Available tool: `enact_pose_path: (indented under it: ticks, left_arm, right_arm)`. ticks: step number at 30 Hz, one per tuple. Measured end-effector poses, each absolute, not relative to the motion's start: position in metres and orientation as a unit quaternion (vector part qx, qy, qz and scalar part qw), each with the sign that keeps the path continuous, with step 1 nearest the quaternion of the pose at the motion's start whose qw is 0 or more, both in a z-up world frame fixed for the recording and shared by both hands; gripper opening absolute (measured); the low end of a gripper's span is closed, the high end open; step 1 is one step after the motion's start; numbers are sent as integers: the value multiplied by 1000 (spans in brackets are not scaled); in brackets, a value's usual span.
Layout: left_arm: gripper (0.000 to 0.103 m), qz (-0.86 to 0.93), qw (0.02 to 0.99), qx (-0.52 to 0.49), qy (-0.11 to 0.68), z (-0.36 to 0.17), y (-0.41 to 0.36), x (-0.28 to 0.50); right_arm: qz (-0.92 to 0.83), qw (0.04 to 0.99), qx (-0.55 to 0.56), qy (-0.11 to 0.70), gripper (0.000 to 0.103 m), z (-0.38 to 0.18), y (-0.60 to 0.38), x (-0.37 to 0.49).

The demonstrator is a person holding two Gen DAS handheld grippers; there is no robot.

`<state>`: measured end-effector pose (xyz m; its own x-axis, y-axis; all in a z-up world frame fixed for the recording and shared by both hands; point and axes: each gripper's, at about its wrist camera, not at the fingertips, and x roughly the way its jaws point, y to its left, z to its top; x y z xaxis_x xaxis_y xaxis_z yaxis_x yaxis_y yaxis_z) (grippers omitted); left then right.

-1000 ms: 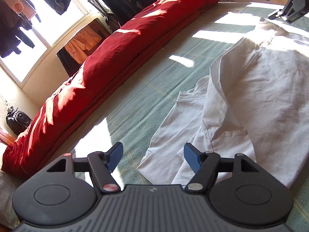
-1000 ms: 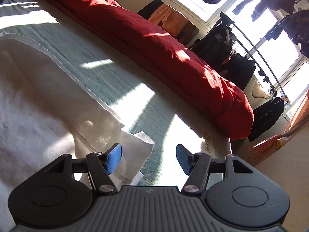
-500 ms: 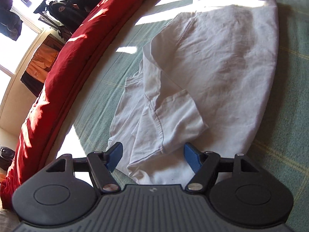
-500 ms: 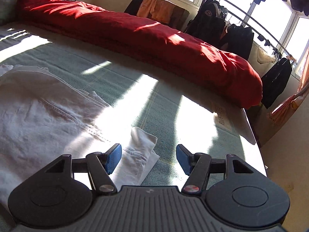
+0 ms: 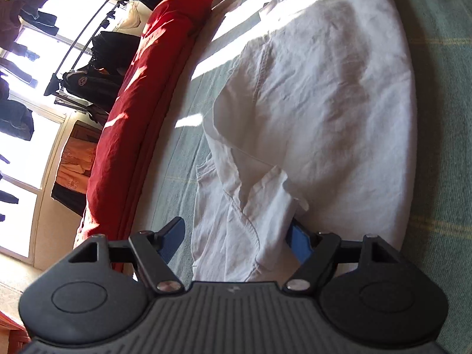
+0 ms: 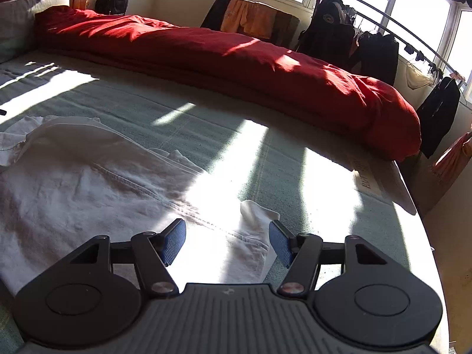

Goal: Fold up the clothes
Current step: 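Withdraw both open tools from the folded shirt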

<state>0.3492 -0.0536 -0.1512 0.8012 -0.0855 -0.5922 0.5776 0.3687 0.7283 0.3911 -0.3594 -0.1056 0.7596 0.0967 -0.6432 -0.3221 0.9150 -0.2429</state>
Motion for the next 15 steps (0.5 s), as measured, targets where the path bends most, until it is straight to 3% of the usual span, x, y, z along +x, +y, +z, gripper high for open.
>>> enact_pose_path:
  ticks: [5,11,15]
  left_arm:
    - [76,-138,839,461,252,-135,-35,382]
    - [76,-18,867,376,326,-139,-2,428]
    - [76,-18,890,304,339,-126,15,420]
  right_arm:
    - [117,921,-179,325,67,-103,-357,390]
    - [122,917,-179,335,67,-105,-358,387]
    - [127,913,-181,343,67,-107,-359,384]
